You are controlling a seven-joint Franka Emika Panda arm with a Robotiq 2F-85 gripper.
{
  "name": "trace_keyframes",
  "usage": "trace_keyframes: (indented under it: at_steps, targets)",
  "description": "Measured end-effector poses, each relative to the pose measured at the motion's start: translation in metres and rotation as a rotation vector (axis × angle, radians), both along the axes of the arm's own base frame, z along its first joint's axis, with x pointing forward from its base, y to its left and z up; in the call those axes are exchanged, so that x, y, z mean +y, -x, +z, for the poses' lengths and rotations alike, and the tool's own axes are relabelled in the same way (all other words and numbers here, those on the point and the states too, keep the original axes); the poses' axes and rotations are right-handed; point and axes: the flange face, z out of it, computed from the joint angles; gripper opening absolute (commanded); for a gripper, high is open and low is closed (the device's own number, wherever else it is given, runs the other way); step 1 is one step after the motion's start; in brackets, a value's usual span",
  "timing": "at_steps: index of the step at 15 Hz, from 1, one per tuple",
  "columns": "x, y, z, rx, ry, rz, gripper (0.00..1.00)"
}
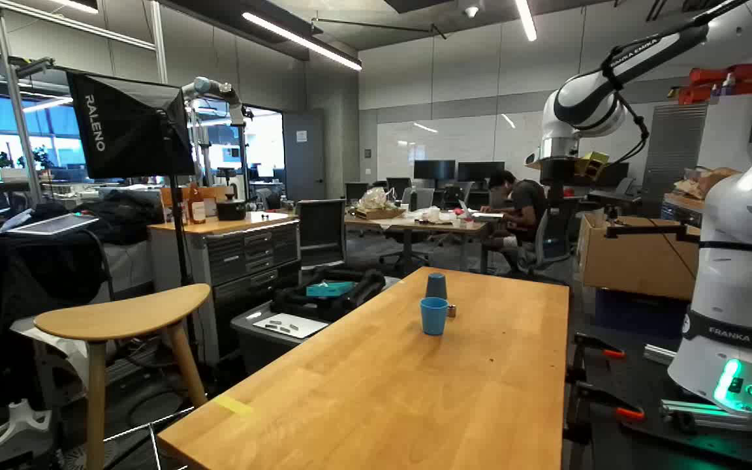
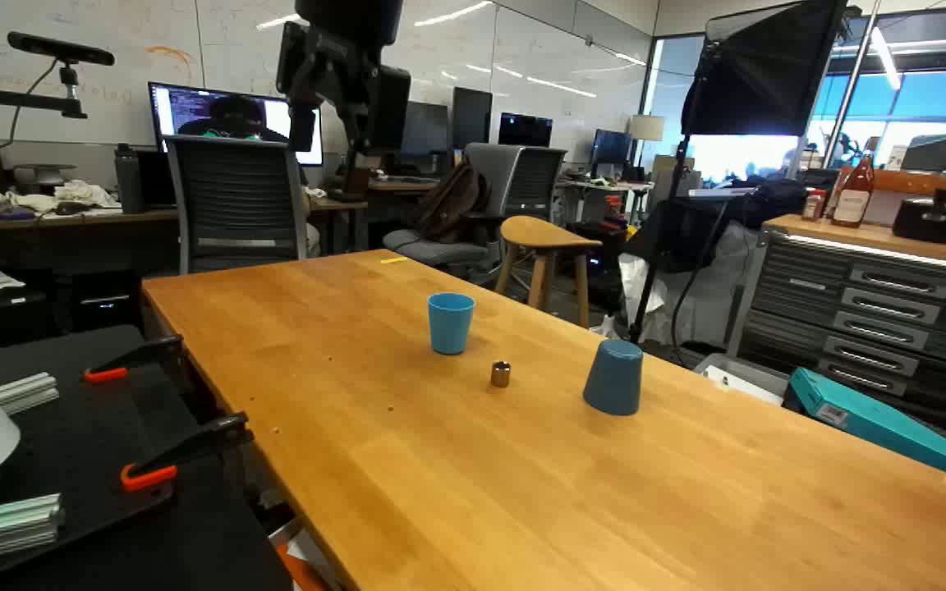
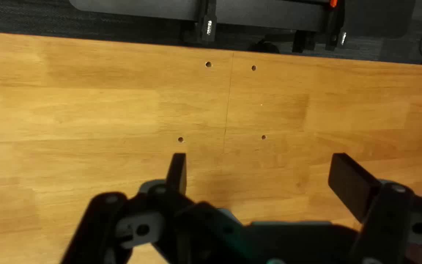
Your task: Put the metal thing in the cup
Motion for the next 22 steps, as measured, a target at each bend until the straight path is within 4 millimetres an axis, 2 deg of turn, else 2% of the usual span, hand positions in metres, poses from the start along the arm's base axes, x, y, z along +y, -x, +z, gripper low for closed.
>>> trace_keyframes:
  at_steps: [6, 8, 11, 13, 15, 17, 22]
  targets:
    - [0.0, 0.0, 0.001, -0.001, 0.002, 0.0, 1.0]
    - [0.003, -0.006, 0.002, -0.021, 0.043, 0.015, 1.0]
    - [0.021, -0.037, 0.007, -0.093, 0.188, 0.052, 1.0]
    - [0.036, -0.063, 0.003, -0.135, 0.292, 0.075, 1.0]
    - [0.047, -0.086, -0.009, -0.158, 0.39, 0.095, 1.0]
    - [0.054, -0.105, -0.03, -0.16, 0.466, 0.101, 1.0]
    - [0.067, -0.14, -0.108, -0.095, 0.547, 0.108, 1.0]
